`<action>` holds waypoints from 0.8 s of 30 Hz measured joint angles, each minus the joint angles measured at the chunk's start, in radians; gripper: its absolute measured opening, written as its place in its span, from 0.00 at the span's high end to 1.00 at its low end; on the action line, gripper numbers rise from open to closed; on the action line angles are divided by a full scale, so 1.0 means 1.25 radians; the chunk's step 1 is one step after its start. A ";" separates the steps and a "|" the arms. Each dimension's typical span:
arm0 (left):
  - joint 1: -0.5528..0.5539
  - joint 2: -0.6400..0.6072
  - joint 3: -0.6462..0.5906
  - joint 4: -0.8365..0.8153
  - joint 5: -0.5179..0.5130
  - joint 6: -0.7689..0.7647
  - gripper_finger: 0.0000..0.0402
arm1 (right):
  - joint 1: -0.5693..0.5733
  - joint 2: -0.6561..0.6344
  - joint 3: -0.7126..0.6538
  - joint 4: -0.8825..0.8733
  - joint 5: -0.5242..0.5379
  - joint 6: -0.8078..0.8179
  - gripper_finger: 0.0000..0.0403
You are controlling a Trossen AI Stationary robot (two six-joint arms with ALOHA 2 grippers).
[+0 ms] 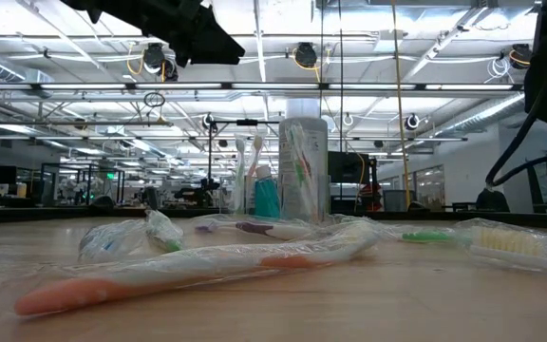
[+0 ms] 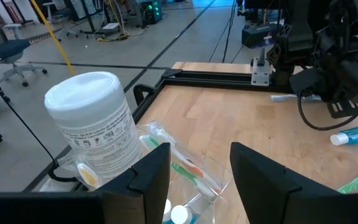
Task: Pick & Place toothbrushing station
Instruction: Put the blue toothbrush into the transparent organizer
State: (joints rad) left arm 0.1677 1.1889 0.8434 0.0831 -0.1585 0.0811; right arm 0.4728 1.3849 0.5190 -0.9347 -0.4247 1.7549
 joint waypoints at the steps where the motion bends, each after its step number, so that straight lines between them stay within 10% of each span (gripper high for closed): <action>1: 0.000 0.000 0.000 0.000 0.000 0.000 0.57 | 0.000 0.000 0.000 0.002 0.000 -0.007 0.91; 24: 0.000 0.000 0.000 0.000 0.000 0.000 0.57 | 0.001 -0.102 0.079 0.008 0.196 -0.104 0.95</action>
State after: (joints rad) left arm 0.1680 1.1889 0.8436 0.0830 -0.1581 0.0814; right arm 0.4736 1.2575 0.6184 -0.9250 -0.1797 1.6253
